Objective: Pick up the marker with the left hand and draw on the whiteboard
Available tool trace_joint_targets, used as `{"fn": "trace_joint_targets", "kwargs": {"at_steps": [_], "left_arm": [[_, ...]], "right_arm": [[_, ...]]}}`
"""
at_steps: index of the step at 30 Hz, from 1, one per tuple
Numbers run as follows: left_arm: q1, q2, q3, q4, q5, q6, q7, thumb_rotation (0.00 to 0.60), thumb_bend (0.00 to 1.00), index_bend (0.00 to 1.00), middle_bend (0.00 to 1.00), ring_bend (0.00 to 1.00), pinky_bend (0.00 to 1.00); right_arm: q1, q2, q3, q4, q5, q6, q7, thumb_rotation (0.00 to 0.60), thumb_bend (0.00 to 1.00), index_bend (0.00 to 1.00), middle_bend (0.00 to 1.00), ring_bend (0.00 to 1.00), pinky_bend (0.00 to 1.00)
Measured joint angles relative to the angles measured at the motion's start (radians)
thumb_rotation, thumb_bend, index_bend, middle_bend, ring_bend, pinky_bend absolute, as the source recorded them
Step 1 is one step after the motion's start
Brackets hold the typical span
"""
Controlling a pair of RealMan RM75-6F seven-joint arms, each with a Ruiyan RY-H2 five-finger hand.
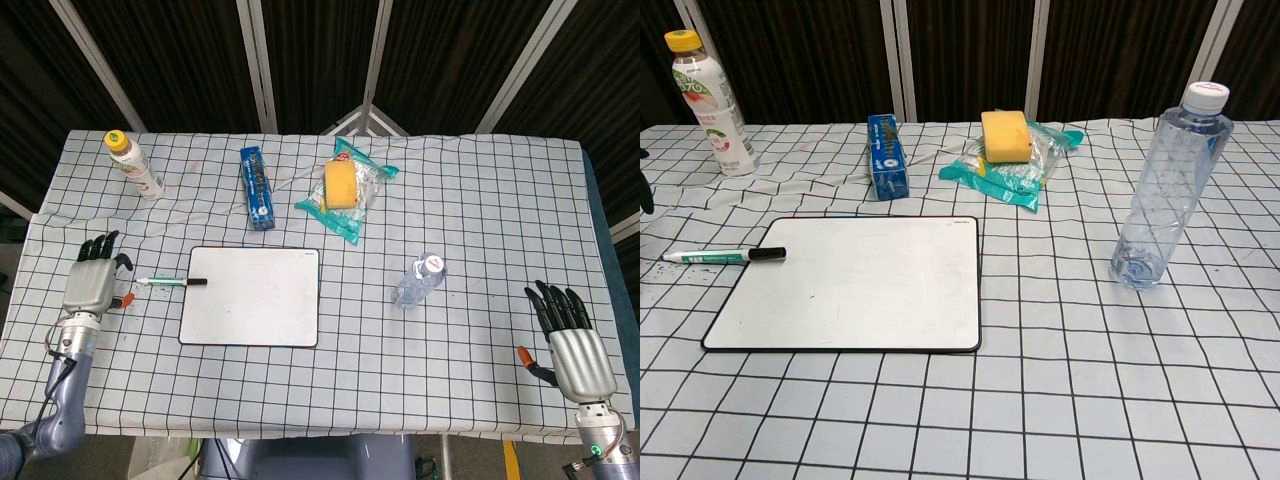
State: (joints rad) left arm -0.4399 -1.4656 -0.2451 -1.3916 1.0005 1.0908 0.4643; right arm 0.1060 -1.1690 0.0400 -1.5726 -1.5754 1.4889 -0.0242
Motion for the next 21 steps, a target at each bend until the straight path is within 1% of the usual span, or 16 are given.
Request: {"fn": "trace_joint_targets", "kwargs": {"at_steps": [6,21], "left_arm": [[-0.052,-0.069,-0.014,0.068,-0.045,-0.026,0.035,0.6,0.35,0.44,0.0,0.0,0.0],[-0.112,-0.164,-0.015,0.156,-0.104,-0.067,0.072,0.6,0.36,0.47,0.0,0.0,0.0]], "right_arm": [[0.001,0.001,0.001,-0.002,0.003,-0.003,0.003,0.6,0.31,0.0,0.0,0.0,0.0],[0.001,0.005,0.001,-0.007,0.01,-0.009,0.012,0.6,0.31,0.0,0.0,0.0,0.0]]}}
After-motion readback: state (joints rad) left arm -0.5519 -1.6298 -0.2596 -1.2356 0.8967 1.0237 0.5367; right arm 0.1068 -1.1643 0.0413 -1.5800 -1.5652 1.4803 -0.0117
